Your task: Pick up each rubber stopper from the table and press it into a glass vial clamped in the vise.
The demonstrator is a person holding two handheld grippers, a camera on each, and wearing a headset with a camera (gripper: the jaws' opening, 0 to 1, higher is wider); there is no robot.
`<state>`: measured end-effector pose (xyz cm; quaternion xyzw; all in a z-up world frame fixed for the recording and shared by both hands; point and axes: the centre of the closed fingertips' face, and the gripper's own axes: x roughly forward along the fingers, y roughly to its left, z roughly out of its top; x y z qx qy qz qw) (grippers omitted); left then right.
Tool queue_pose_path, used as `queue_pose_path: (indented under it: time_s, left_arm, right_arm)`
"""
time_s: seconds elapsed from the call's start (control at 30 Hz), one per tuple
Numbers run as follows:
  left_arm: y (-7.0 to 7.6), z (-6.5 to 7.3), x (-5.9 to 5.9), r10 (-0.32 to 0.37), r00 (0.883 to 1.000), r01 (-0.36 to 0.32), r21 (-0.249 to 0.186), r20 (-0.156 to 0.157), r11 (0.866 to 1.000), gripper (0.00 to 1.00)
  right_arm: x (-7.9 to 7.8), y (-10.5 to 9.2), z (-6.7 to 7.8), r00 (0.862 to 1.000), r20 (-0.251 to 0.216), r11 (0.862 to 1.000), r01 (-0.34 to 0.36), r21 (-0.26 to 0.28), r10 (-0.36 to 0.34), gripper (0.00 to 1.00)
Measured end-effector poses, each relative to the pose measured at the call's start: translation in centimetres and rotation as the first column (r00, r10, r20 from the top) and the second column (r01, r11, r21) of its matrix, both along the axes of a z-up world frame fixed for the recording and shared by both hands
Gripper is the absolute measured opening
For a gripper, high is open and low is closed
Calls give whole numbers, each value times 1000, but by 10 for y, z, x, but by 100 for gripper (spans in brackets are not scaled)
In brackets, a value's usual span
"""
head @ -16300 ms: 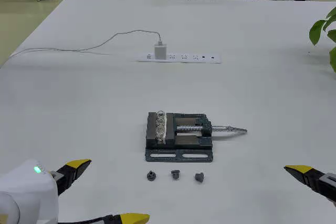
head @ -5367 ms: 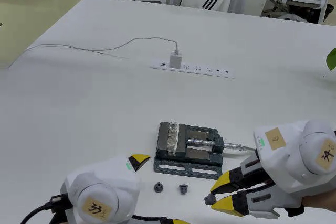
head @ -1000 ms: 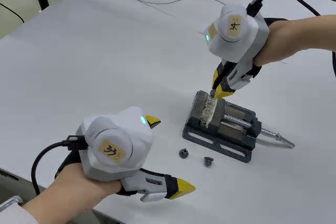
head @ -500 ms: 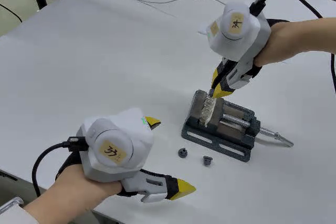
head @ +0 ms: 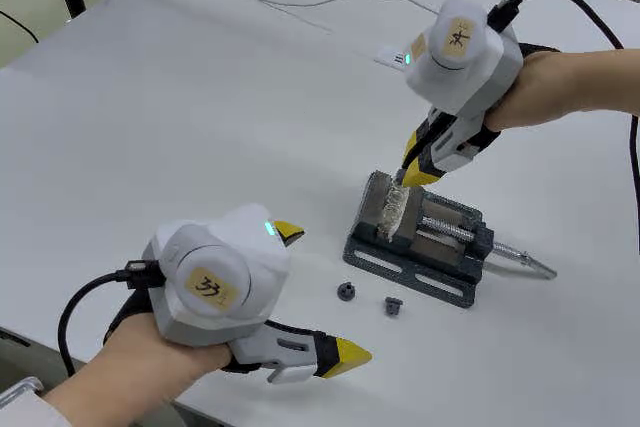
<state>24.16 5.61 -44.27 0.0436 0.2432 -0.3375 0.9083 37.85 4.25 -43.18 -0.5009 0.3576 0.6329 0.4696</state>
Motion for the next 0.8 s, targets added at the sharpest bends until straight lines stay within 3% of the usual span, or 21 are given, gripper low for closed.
queue_pose_path:
  time_s: [0.27, 0.8]
  left_arm:
    - [-1, 1, 2, -3, 1000, 3, -2, 5, 1000, 82]
    - [2, 3, 2, 3, 1000, -3, -2, 7, 1000, 82]
  right_arm:
    - [0, 0, 0, 995, -17, 995, 102, 21, -101, 5]
    - [-2, 0, 0, 998, 5, 998, 66, 11, -66, 7]
